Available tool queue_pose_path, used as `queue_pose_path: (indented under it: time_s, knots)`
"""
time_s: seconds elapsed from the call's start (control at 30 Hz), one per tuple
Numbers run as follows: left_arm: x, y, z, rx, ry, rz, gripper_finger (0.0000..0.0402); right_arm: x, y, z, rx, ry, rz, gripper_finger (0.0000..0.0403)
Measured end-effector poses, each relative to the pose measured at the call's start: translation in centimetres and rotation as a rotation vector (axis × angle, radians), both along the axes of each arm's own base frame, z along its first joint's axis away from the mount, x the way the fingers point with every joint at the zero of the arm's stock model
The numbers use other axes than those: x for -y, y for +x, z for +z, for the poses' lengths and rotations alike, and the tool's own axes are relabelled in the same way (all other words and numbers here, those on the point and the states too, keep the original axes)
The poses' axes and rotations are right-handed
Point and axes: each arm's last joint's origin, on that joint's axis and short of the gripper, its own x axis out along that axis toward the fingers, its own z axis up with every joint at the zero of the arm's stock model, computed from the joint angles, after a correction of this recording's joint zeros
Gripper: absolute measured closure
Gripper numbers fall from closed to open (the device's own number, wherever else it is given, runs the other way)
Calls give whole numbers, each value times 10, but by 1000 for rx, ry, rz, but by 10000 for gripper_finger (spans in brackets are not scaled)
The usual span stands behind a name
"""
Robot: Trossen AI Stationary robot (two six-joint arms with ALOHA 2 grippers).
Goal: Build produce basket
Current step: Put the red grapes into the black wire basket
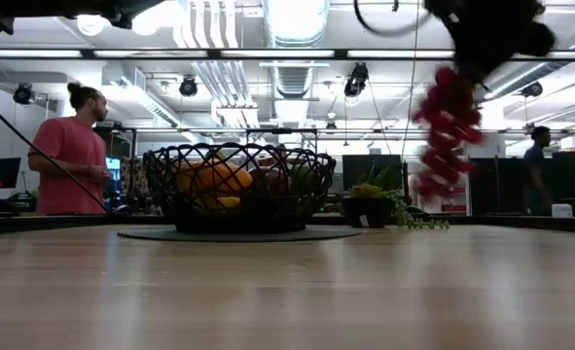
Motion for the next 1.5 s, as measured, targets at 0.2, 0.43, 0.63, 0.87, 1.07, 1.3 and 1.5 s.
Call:
queue_pose_path:
  time_s: [0.2, 0.43, 0.63, 0.87, 1.07, 1.3, 1.5]
  knots:
    - [0, 0, 0, 0, 0, 0, 401, 3, 15, 35, 150, -237, 103, 372]
    - [0, 0, 0, 4, -1, 0, 401, 13, 38, 65, 269, -431, 222, 372]
    - [0, 0, 0, 2, 0, 0, 401, 32, 65, 77, 361, -565, 304, 372]
    - [0, 0, 0, -2, 0, 0, 401, 64, 91, 70, 372, -690, 314, 372]
    - [0, 0, 0, -1, 0, 0, 401, 90, 119, 50, 356, -739, 305, 371]
    - [0, 0, -1, -4, 0, 0, 401, 112, 154, 11, 291, -806, 311, 371]
    - [0, 0, -1, -4, 0, 0, 401, 122, 173, -11, 238, -811, 306, 371]
